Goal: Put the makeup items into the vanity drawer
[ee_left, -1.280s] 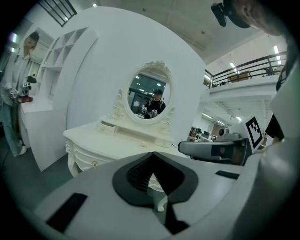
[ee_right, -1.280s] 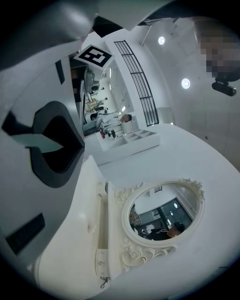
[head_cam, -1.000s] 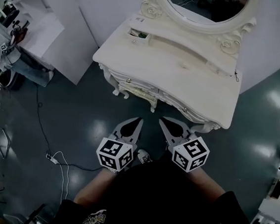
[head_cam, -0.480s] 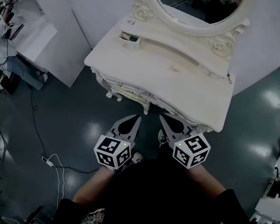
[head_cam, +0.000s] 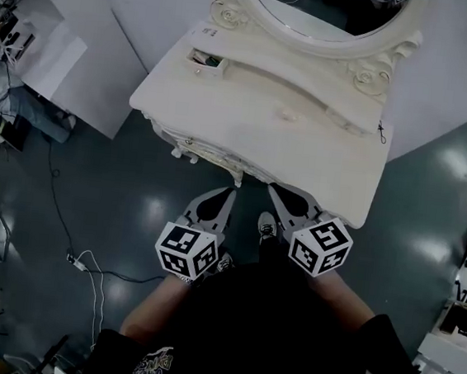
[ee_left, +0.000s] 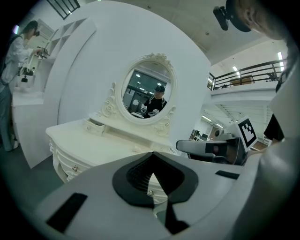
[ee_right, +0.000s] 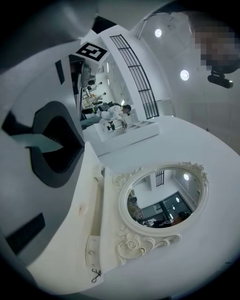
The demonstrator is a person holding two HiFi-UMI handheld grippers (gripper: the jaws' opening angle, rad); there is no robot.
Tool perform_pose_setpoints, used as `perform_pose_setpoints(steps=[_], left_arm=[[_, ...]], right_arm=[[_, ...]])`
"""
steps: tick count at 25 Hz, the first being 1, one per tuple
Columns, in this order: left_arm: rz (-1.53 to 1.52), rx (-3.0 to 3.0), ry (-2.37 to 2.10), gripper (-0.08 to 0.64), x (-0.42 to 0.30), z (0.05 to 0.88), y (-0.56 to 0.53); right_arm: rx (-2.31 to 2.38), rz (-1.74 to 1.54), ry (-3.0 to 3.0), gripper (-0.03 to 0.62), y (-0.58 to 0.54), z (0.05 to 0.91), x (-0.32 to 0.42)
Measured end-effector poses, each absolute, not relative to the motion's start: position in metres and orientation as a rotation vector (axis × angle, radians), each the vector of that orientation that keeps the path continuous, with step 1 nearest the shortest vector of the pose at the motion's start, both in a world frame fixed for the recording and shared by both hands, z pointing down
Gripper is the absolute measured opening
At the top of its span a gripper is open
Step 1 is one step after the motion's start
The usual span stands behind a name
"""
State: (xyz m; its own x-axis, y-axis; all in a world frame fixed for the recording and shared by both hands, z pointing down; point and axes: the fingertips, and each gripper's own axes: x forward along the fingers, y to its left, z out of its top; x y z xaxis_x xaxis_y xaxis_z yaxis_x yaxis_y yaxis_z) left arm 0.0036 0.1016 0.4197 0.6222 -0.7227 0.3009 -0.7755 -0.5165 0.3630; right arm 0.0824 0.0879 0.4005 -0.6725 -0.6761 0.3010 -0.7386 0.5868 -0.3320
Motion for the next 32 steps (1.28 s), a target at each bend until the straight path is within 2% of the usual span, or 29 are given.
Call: perform_pose_setpoints(steps=[11, 32], left_arm=[[0.199, 2.355, -1.172, 0.0, 0.038, 0.435, 0.075], [0.217, 2.284, -1.204, 0.0, 0.087, 0.468, 0.007]], right_arm=[[1.193, 0.693, -2.637, 0.029, 0.054, 0.42, 0.12], [1.149, 0.538, -2.512, 0.029, -0.055, 0.478, 0.187]])
